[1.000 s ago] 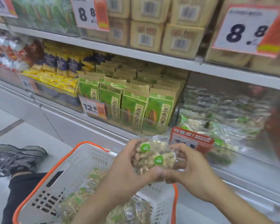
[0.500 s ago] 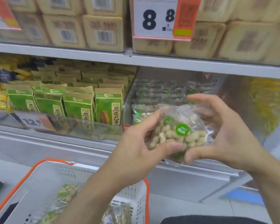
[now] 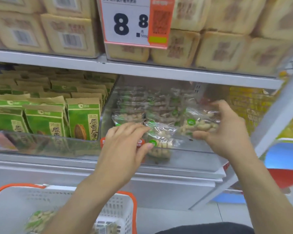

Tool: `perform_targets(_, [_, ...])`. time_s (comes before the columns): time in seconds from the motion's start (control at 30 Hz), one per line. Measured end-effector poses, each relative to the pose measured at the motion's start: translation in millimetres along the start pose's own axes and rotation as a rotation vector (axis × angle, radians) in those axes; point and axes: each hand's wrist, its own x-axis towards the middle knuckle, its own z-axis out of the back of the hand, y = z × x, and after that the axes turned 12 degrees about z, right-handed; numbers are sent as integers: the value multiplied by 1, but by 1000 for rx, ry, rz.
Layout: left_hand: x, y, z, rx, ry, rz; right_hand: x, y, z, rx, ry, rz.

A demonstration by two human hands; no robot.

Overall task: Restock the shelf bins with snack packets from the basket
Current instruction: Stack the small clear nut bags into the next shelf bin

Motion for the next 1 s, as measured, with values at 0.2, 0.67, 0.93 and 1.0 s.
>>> perform_targets(0.2, [0,1,2,-66,19,7,31,-28,-33,-55,233,-179])
perform_targets(0.67, [-5,0,0,-70,4,30,40,-36,-38,-59,220,-241])
perform_targets(0.93, [-6,0,0,-64,-6,38,39,-28,-43,-74,233,-328])
perform_targets(1.0, [-5,0,2,-60,5,36,36,-25,-38,-80,225,-315])
